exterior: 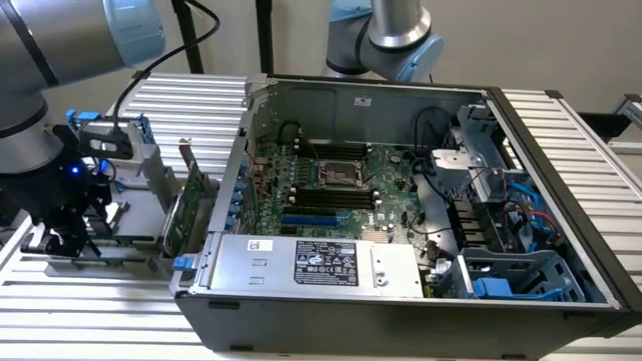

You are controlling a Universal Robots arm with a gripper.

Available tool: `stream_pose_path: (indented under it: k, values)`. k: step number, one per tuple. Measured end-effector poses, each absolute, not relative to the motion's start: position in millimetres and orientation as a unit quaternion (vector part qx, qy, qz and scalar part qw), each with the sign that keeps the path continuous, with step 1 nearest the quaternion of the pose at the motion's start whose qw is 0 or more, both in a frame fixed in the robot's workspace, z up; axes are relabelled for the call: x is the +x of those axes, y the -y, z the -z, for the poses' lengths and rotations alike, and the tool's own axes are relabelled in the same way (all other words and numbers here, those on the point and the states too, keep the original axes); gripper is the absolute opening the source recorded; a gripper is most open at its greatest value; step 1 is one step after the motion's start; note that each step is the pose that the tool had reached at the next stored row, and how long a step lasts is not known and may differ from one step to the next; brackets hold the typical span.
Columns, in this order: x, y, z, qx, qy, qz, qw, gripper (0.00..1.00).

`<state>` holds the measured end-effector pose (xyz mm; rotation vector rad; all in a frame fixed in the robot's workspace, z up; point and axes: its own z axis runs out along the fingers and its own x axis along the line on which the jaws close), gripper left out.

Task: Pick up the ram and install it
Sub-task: 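Pick up the ram and move it above insertion slot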

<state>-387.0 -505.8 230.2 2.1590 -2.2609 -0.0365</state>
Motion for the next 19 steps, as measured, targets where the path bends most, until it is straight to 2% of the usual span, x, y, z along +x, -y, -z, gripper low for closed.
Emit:
stream_pose_path:
  k: [19]
  values:
    - [-388, 510, -199, 0.708, 0.706, 0.011, 0.008, 1.00]
